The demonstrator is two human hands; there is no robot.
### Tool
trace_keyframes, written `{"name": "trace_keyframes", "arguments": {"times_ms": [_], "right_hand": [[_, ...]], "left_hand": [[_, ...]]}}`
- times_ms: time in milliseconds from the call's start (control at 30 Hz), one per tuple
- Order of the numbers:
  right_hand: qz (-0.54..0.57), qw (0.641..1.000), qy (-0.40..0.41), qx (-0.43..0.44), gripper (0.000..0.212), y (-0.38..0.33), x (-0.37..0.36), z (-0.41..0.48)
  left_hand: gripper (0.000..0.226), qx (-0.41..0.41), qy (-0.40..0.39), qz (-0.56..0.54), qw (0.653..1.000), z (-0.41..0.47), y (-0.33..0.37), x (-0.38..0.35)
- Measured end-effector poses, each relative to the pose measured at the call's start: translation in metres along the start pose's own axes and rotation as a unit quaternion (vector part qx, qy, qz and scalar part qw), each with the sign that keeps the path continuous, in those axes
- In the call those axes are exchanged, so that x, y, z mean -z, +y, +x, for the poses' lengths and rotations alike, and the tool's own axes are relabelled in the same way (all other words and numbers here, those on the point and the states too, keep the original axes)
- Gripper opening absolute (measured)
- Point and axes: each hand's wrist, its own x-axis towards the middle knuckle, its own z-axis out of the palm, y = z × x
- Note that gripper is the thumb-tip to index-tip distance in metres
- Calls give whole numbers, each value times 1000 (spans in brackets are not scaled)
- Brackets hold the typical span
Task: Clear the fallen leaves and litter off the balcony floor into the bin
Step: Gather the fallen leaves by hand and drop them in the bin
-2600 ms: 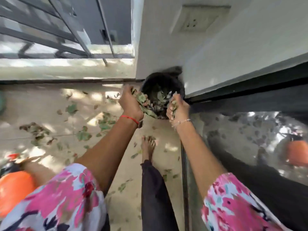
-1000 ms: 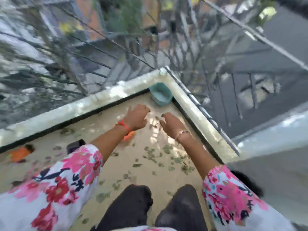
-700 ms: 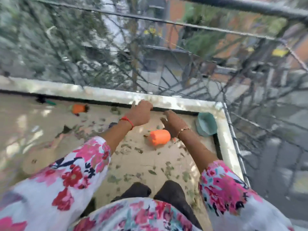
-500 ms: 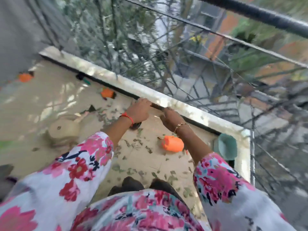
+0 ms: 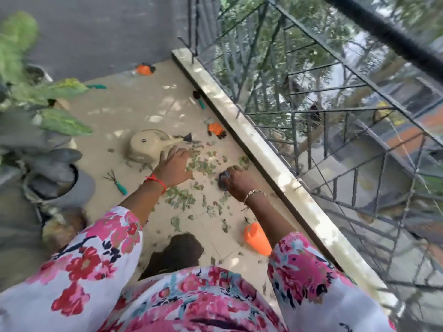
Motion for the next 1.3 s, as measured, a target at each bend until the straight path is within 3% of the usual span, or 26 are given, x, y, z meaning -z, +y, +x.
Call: {"name": "trace_keyframes", "arguments": {"times_ms": [233,533,867,1067,1300], "right_hand": [[-4,997,-30,70,39,-14,-1,50],[9,995,-68,67,42,-18,-7,152],[5,995,-92,25,48,-6,-40,246],[68,993,-95,-13,49,45,-82,302],[143,980,-49,-127,51,144,-199,411]], "left_hand": [[58,71,-17,-11,997,0,-30,-14],[58,96,-81,-22,992,70,-73,-5],[59,51,-142,2,989,166,-100,-21],[64,-7,-200,62,978,253,-99,-81],[63,-21,-158,63,985,401,-115,-215]]}}
